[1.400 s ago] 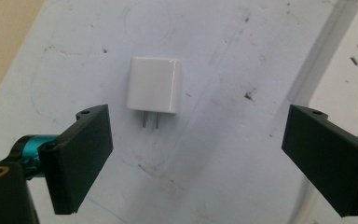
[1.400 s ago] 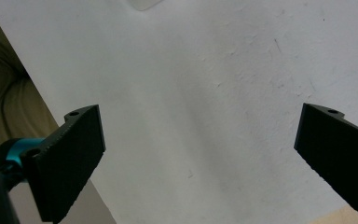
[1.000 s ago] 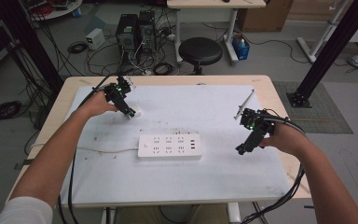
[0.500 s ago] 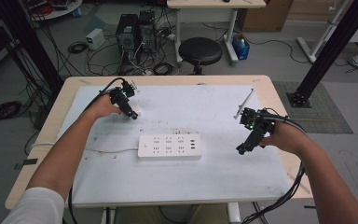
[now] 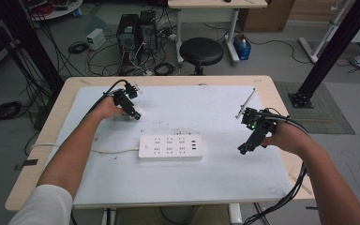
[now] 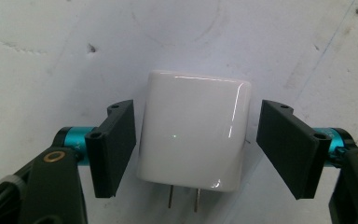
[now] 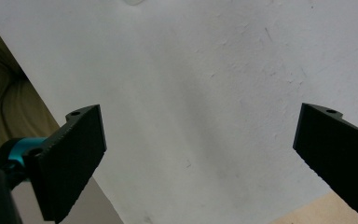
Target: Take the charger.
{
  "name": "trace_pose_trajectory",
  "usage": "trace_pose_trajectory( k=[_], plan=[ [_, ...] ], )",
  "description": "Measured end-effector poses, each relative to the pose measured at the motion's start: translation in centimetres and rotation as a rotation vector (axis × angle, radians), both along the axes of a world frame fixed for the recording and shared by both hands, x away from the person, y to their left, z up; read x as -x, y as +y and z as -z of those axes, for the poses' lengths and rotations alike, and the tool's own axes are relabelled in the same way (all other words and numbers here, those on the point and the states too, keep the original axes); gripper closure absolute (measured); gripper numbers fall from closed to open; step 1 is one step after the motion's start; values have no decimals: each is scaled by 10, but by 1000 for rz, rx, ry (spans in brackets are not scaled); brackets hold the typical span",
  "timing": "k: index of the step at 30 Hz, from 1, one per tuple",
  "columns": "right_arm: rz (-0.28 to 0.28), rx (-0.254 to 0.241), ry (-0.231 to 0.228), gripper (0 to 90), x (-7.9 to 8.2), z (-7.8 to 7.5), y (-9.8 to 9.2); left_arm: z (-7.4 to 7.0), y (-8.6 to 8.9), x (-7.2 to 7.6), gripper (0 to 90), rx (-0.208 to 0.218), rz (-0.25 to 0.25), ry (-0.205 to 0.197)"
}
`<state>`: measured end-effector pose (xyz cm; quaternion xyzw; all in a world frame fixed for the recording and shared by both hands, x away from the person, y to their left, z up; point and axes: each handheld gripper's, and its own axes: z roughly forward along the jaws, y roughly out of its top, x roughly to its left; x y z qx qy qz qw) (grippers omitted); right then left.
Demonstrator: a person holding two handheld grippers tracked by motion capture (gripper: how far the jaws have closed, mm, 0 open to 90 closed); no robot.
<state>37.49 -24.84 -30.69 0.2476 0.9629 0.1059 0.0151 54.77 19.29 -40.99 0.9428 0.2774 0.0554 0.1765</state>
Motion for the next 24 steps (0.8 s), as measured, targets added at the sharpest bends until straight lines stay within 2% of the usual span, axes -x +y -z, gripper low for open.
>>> trace_pose_trajectory(
  k=[12, 17, 20, 22, 23, 24],
  plan=[
    [-2, 6, 10, 17, 0, 1, 1, 2, 2, 0, 421, -22, 0, 2],
    [6, 4, 6, 17, 1, 0, 0, -1, 3, 2, 424, -23, 0, -1],
    [13, 4, 1, 18, 1, 0, 0, -14, 2, 8, 424, 18, -12, -33],
    [15, 2, -4, 17, 1, 0, 0, -18, 1, 10, 424, 23, -12, -44],
    [15, 2, -14, 18, 1, -1, 0, -28, -1, 17, 424, 9, 7, -63],
    [18, 0, -21, 17, 2, -1, 0, -28, -1, 17, 424, 9, 7, -63]
  ],
)
